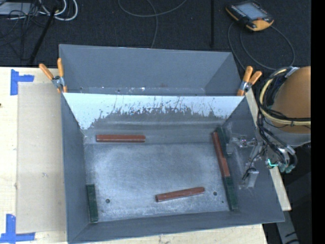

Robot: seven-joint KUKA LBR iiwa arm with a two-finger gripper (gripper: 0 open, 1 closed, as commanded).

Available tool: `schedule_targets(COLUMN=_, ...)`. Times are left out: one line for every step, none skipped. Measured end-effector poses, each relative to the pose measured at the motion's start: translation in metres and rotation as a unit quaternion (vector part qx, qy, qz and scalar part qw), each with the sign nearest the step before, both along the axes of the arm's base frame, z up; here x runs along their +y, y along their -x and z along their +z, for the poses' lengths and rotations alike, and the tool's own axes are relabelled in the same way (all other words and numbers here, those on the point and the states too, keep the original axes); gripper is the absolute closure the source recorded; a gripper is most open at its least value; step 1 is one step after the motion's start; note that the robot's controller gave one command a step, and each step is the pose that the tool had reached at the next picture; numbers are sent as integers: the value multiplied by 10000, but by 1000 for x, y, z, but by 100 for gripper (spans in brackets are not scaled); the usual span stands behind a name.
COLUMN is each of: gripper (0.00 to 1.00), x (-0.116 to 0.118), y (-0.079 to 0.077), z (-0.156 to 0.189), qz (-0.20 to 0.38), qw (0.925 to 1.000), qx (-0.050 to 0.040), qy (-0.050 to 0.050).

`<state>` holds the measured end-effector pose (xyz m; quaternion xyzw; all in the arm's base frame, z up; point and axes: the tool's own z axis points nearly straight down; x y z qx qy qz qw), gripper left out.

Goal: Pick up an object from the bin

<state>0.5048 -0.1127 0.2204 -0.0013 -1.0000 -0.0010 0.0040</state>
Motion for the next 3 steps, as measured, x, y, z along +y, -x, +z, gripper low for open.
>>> schedule_targets(gripper=0, x=0, y=-2, z=3, qz=18, qw=10000, qx=-36, qy=7)
schedule_targets(gripper=0, x=24, y=1, z=-49, qz=304, qw=9995, qx=-63, qy=13)
schedule_targets(gripper=0, x=14, y=8, z=-115, qz=1362, qw=9907, qx=-56, qy=4)
